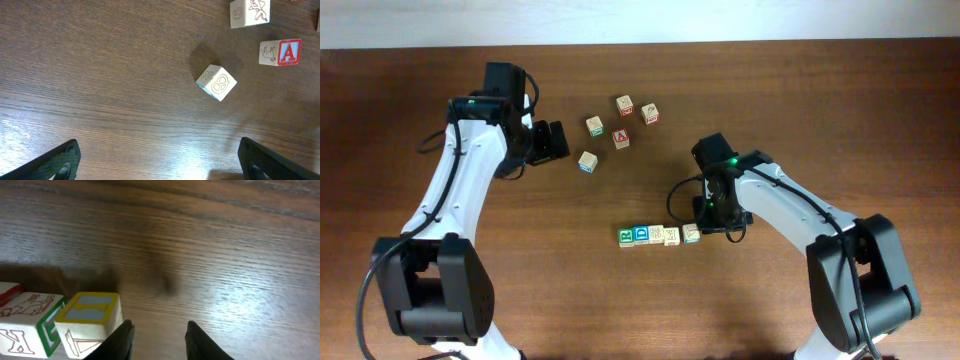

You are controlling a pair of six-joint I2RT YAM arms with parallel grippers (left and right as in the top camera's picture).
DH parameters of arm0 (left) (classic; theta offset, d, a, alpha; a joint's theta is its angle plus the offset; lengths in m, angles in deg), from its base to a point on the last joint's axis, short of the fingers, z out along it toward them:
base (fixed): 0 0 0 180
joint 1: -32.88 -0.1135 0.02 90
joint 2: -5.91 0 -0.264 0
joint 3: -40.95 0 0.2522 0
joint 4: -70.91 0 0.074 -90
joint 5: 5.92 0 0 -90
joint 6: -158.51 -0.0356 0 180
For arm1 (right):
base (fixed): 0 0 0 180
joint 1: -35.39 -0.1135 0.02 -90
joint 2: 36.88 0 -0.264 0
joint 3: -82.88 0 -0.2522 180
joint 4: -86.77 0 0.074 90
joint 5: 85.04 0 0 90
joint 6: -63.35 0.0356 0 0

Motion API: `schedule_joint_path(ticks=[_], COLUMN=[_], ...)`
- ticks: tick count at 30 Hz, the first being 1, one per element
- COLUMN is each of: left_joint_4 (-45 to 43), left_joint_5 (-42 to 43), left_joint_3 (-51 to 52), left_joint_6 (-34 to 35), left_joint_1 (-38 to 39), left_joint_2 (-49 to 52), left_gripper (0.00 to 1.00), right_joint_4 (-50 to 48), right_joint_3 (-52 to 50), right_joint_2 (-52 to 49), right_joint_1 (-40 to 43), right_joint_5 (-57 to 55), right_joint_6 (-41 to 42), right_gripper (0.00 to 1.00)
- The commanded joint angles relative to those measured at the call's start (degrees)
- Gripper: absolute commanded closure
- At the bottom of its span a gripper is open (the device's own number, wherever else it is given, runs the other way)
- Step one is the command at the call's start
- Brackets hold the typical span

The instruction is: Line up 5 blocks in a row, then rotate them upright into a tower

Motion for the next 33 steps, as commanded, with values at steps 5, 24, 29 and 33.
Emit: schedule_joint_path(ticks=[5, 24, 29, 33], left_joint_4=[0.0, 0.1, 0.0, 0.1], left_joint_5=[-0.4, -0.4, -0.4, -0.4], left_joint_3=[-0.9, -0.9, -0.9, -0.9], left_joint_6=[-0.9, -0.9, -0.9, -0.9], left_joint_1=[0.0, 0.0, 0.0, 0.0], left_joint_2=[0.2, 0.2, 0.2, 0.2], left_gripper=[0.01, 0.01, 0.01, 0.01], right_joint_4=[-2.5, 5.8, 1.0, -2.1], right_joint_3=[-2.9, 13.0, 17.0, 17.0], right_joint_2=[-0.5, -0.4, -0.7, -3.0], right_joint_1=[-1.9, -4.2, -6.2, -9.5], right_joint_5=[4.3, 4.3, 5.6, 5.5], right_joint_6=[-0.4, -2.8, 2.6, 7.8], right_gripper=[0.65, 0.59, 0.6, 0.62])
